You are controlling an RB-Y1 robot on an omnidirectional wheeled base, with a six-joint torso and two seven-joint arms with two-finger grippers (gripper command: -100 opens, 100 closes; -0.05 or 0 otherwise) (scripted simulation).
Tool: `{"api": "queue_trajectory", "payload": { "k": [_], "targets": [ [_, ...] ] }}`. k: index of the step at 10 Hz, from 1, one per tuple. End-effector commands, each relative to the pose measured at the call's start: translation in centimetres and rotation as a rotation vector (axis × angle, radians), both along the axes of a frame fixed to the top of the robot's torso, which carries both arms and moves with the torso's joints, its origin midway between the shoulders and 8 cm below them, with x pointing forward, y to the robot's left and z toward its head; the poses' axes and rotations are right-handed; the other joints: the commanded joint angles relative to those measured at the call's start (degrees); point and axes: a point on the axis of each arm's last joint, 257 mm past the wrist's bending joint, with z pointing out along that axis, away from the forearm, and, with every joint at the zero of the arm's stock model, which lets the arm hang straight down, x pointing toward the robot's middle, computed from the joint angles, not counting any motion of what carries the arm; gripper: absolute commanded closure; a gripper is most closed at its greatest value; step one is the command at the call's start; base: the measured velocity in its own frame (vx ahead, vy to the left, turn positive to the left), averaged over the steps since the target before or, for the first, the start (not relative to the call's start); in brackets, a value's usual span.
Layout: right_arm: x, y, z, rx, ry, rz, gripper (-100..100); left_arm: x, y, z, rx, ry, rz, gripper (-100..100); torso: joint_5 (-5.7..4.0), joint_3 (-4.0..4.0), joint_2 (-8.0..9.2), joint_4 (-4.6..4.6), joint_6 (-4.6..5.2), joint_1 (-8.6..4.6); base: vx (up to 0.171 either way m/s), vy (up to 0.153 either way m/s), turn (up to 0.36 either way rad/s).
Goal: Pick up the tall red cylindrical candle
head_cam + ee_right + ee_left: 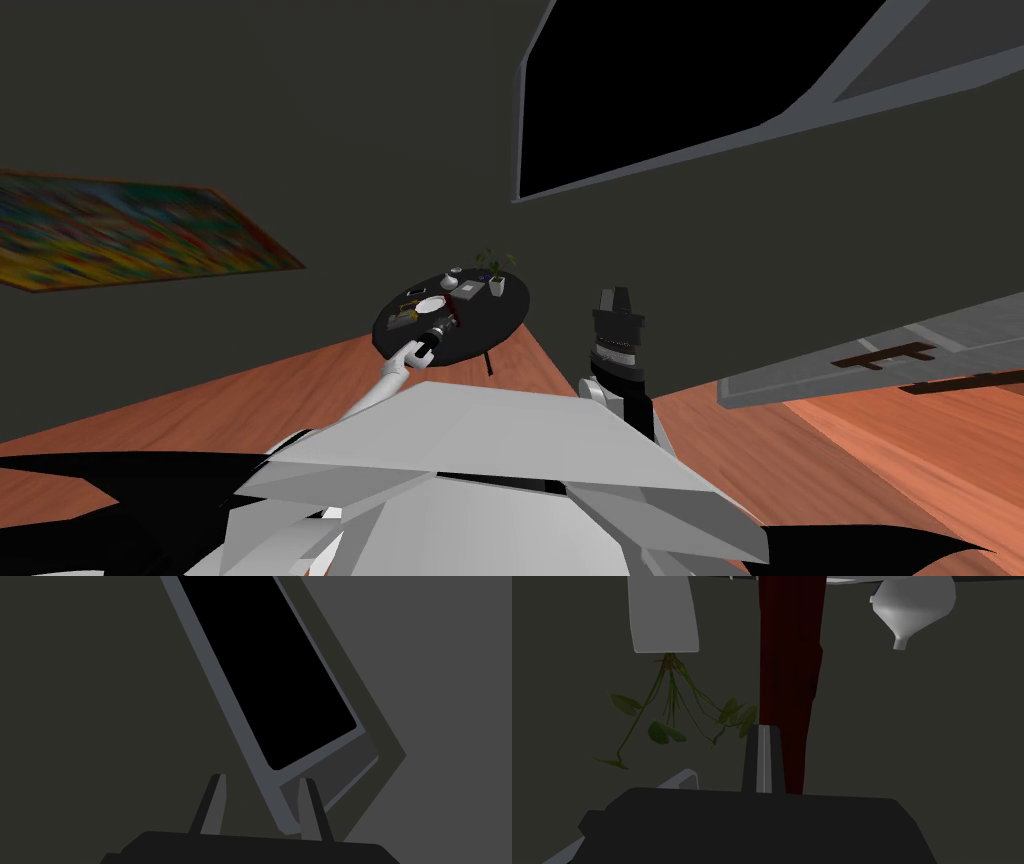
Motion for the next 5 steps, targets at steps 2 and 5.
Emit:
{"api": "queue_trajectory", "payload": {
  "k": [2,5],
  "targets": [
    [0.0,0.0,0.0,0.000,0.000,0.000,0,0.4,1.8,1.1,0.024,-0.017,0.026,-100,0.00,0.00,0.00,0.00,0.00,0.00,-0.045,0.033,-0.132],
    [0.0,0.0,0.0,0.000,0.000,0.000,0,1.0,4.8,3.1,0.064,-0.053,0.068,-100,0.09,0.38,0.66,0.15,0.00,0.47,-0.179,0.110,-0.261]
  ]
}}
